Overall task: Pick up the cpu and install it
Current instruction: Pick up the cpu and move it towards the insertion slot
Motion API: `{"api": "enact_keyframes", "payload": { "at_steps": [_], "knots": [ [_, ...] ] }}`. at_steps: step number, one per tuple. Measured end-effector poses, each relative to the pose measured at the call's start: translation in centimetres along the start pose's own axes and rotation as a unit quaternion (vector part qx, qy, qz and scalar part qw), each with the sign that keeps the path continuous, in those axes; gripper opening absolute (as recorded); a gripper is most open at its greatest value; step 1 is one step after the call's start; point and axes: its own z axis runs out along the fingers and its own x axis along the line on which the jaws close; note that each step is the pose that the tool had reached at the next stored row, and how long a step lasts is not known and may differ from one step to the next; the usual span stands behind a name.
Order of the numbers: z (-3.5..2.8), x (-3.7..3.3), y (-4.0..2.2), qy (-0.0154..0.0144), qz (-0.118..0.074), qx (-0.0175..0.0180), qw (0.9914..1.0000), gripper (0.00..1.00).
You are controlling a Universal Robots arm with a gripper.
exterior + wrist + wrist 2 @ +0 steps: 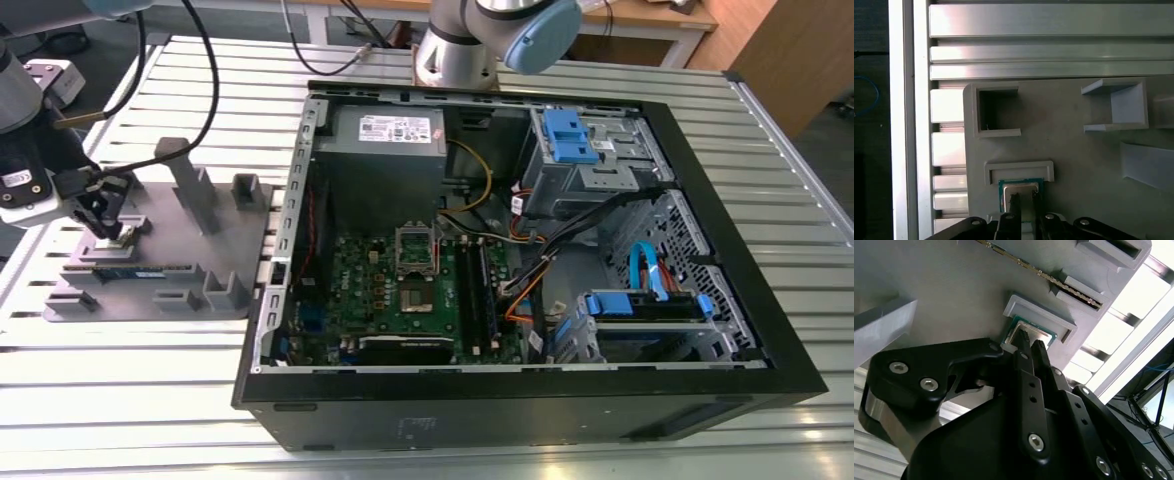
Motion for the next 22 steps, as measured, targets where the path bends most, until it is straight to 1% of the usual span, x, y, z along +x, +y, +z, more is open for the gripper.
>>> {"api": "enact_keyframes", "payload": {
  "at_steps": [2, 3, 5, 6, 7, 8, 9, 11, 14, 18, 22],
  "knots": [
    [0.00, 0.00, 0.00, 0.0000, 0.000, 0.0000, 1.00000, 0.29],
    [0.00, 0.00, 0.00, 0.0000, 0.000, 0.0000, 1.00000, 0.29],
    [0.00, 0.00, 0.00, 0.0000, 0.000, 0.0000, 1.00000, 0.41],
    [0.00, 0.00, 0.00, 0.0000, 0.000, 0.0000, 1.00000, 0.41],
    [0.00, 0.00, 0.00, 0.0000, 0.000, 0.0000, 1.00000, 0.47],
    [0.00, 0.00, 0.00, 0.0000, 0.000, 0.0000, 1.00000, 0.47],
    [0.00, 0.00, 0.00, 0.0000, 0.000, 0.0000, 1.00000, 0.53],
    [0.02, 0.00, 0.00, 0.0000, 0.000, -0.0001, 1.00000, 0.53],
    [0.11, 0.00, 0.01, -0.0016, -0.007, -0.0004, 0.99997, 0.53],
    [0.18, 0.01, 0.02, -0.0017, -0.018, -0.0009, 0.99983, 0.53],
    [0.19, 0.02, 0.00, -0.0017, -0.018, -0.0010, 0.99983, 0.53]
  ]
}}
